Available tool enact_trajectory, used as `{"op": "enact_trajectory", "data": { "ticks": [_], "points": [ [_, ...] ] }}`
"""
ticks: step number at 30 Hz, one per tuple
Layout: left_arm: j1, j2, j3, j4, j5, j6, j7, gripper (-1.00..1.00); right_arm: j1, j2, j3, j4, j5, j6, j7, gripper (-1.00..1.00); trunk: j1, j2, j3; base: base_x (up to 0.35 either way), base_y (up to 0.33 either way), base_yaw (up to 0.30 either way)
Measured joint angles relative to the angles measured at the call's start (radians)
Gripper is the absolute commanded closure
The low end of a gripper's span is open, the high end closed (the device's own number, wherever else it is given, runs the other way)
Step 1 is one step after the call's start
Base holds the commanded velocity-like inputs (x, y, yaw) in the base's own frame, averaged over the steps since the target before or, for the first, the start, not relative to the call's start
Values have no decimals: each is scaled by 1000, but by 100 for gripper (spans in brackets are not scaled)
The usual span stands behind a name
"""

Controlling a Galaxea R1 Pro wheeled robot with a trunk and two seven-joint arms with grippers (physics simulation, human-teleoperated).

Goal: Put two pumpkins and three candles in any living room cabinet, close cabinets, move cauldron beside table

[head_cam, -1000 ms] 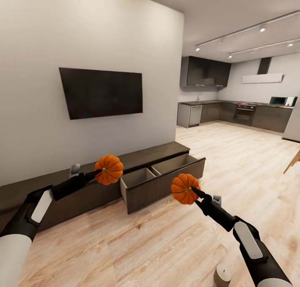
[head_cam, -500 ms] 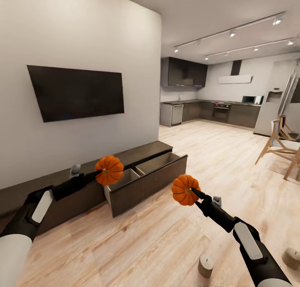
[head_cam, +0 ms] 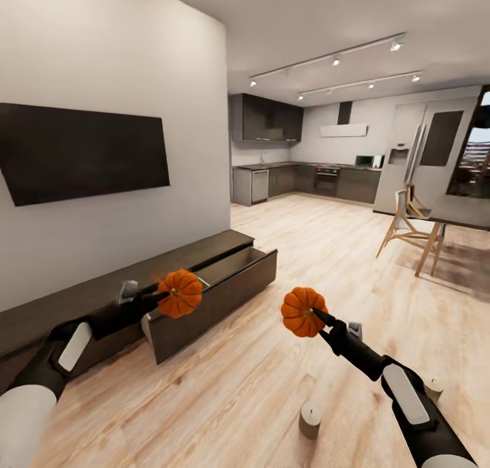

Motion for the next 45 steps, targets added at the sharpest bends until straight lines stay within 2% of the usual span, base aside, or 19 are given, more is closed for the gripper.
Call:
{"op": "enact_trajectory", "data": {
  "ticks": [4,6,9,13,19,25,45],
  "points": [
    [-2,0,-3,29,4,7,28,100,0,1,-23,1,0,0,0,100,0,0,0,0,0,-281],
    [-2,3,-18,30,7,14,31,100,0,0,-33,2,1,0,0,100,0,0,0,0,0,-250],
    [-3,5,-43,31,5,32,35,100,0,0,-38,6,-3,2,0,100,0,0,0,0,0,-131],
    [-5,2,-60,33,13,56,42,100,0,1,-41,9,-7,3,0,100,0,0,0,0,0,-32],
    [-6,1,-93,35,12,59,44,100,0,2,-41,10,-7,3,0,100,0,0,0,0,0,-5],
    [-7,0,-99,36,11,59,44,100,0,1,-42,19,-6,3,-1,100,0,0,2,0,0,-111],
    [-7,-2,-139,34,5,57,44,100,-1,0,-44,48,-2,2,-3,100,0,0,19,0,0,-241]
  ]
}}
